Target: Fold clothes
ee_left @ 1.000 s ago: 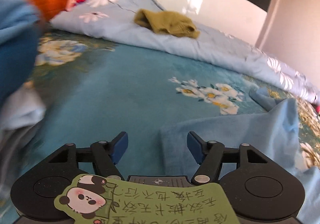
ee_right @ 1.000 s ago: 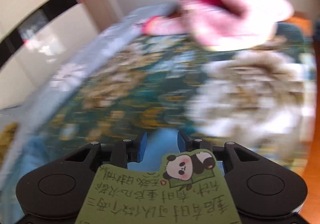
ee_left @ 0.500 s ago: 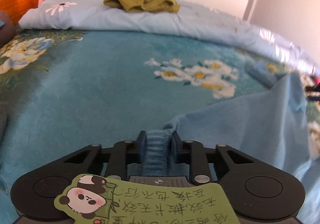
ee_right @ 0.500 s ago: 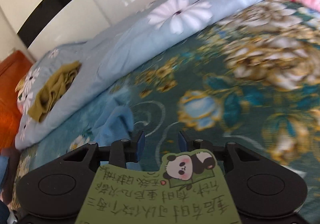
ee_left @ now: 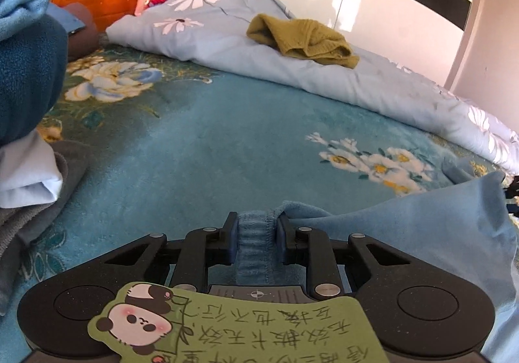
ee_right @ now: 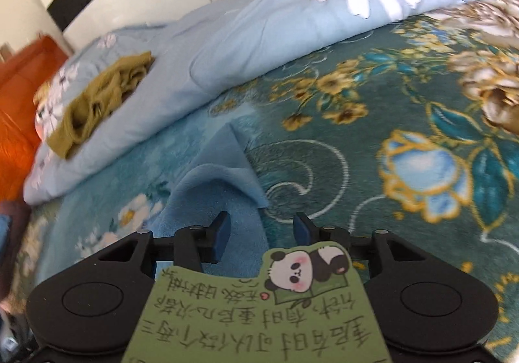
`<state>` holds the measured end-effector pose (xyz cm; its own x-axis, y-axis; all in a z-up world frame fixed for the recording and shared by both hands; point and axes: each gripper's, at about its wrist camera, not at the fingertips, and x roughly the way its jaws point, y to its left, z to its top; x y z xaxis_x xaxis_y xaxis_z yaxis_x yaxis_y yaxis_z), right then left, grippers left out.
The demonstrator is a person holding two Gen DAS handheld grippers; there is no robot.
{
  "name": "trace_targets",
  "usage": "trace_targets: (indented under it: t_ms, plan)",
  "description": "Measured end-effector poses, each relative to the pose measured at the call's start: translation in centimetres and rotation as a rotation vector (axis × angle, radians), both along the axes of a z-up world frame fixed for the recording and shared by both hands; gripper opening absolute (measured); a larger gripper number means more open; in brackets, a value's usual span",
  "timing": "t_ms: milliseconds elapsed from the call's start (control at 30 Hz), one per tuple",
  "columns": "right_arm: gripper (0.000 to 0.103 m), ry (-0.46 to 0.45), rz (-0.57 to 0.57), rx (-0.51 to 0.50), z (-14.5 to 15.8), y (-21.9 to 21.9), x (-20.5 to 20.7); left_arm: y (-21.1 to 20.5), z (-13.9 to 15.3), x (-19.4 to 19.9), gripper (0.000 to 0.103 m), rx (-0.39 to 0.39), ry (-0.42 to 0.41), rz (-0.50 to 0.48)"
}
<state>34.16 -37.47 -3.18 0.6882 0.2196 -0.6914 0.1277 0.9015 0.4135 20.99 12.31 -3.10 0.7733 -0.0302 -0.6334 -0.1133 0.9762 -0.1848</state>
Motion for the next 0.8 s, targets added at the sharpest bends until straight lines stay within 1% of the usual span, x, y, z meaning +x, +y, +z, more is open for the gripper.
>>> trace_targets:
  t_ms: [67,100,133,167,267,333,400,467,533,600,700,733,767,800]
  plan:
    - [0.043,0.001,0.001,0.011,-0.2,0.6,0.4,0.1,0.0,-0.1,0.02,0.0,0.003,-0.001]
    - [0.038,-0.005,0.006,0.02,-0.3,0.9,0.4,0.2,0.1,-0.1,0.02,0.0,0.005,-0.001]
    - [0.017,-0.024,0.012,0.029,-0.2,1.1,0.4,0.2,0.1,-0.2,0.02,-0.004,0.008,0.0]
    - [0.006,-0.051,0.011,0.027,0.2,1.3,0.3,0.1,0.0,-0.2,0.021,-0.008,0.011,0.001]
    - [0.005,-0.099,0.009,0.018,1.4,1.6,0.6,0.0,-0.1,-0.4,0.021,-0.013,0.017,0.006]
    - [0.005,-0.114,0.043,0.006,2.1,2.6,0.8,-0.1,-0.1,-0.5,0.021,-0.017,0.017,0.008]
    - [0.005,-0.151,0.144,0.001,3.0,4.8,0.5,-0.1,-0.1,-0.5,0.021,-0.02,0.019,0.01]
    - [0.005,-0.18,0.281,-0.015,3.7,7.7,-0.5,-0.1,-0.2,-0.5,0.021,-0.02,0.021,0.012]
    - [0.005,-0.204,0.476,-0.079,4.1,11.6,-2.4,-0.1,-0.2,-0.5,0.021,-0.023,0.027,0.013]
    - [0.005,-0.193,0.658,-0.182,3.6,15.2,-4.7,-0.1,-0.3,-0.5,0.021,-0.027,0.03,0.015]
    - [0.006,-0.155,0.781,-0.315,2.0,17.9,-7.1,-0.1,-0.3,-0.6,0.021,-0.034,0.033,0.017]
    - [0.008,-0.154,0.79,-0.342,1.8,18.1,-7.6,-0.1,-0.3,-0.7,0.021,-0.036,0.033,0.017]
    - [0.011,-0.159,0.783,-0.338,1.8,17.8,-7.9,-0.1,-0.4,-0.8,0.021,-0.037,0.035,0.018]
    - [0.012,-0.165,0.766,-0.316,2.0,17.4,-7.8,-0.1,-0.4,-0.8,0.021,-0.038,0.038,0.019]
